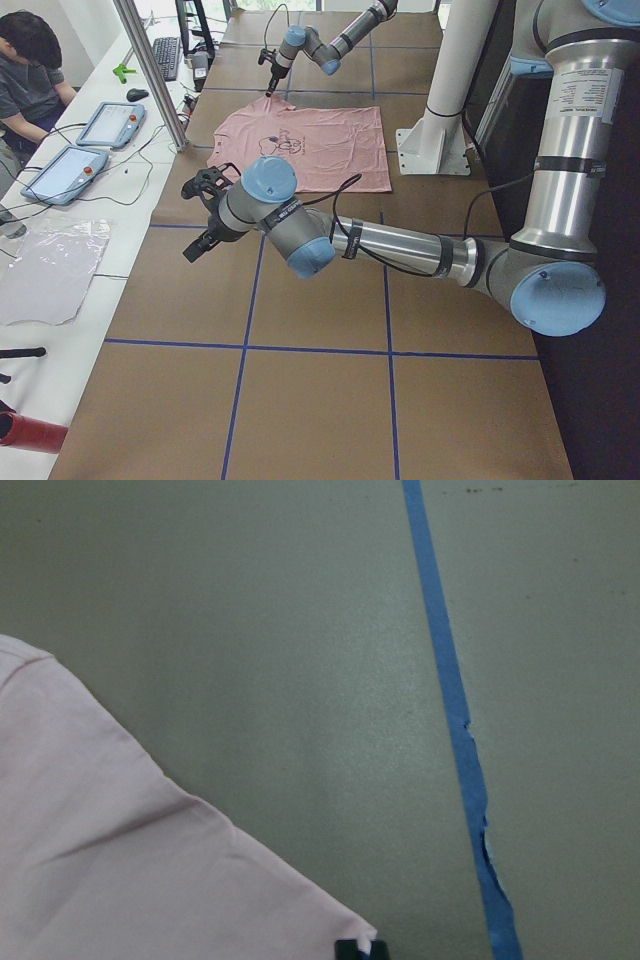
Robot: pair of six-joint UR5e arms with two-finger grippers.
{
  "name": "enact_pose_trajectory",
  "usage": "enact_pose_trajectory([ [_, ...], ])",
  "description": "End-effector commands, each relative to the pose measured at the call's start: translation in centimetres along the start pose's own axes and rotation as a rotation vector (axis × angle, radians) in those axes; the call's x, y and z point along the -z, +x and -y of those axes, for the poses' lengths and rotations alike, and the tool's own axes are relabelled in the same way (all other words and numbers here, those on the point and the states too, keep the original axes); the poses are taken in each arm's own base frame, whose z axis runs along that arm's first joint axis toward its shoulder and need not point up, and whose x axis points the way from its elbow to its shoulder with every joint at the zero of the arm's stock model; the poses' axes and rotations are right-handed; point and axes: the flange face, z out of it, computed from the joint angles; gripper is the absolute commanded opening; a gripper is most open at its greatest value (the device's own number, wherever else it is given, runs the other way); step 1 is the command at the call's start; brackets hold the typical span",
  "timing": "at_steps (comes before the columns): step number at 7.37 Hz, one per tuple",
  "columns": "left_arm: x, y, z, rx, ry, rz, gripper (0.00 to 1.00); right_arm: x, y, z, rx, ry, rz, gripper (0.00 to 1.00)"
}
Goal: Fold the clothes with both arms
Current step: 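Fold the sleeve inward toward the collar with the right gripper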
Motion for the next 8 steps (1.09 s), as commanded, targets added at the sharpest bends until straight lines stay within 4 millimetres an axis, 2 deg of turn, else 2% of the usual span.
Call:
enact_pose_trajectory([
  [1,0.0,0.0,-0.1,0.001,-0.001,0.001,1.00,1.6,-2.2,0.9,-0.009,0.009,0.022,0.00],
  [2,0.0,0.0,-0.1,0.001,-0.001,0.001,1.00,3.2,-5.1,1.9,-0.039,0.000,0.006,0.00],
  [3,-0.1,-0.1,-0.1,0.002,-0.002,0.001,1.00,4.6,-9.6,2.6,-0.085,-0.011,-0.014,0.00],
  [4,0.0,-0.1,-0.2,0.004,-0.003,-0.001,1.00,5.4,-14.9,1.9,-0.092,0.021,-0.041,0.00],
  [5,-0.1,0.4,-0.4,0.006,-0.010,-0.055,1.00,6.4,-18.9,1.1,-0.122,0.036,-0.039,0.00],
  [7,-0.1,0.6,-0.8,0.009,-0.014,-0.075,1.00,6.8,-22.5,-0.3,-0.103,0.047,-0.023,0.00],
  [8,-0.1,0.6,-0.9,0.010,-0.016,-0.075,1.00,6.4,-23.2,-0.8,-0.094,0.053,-0.028,0.00],
])
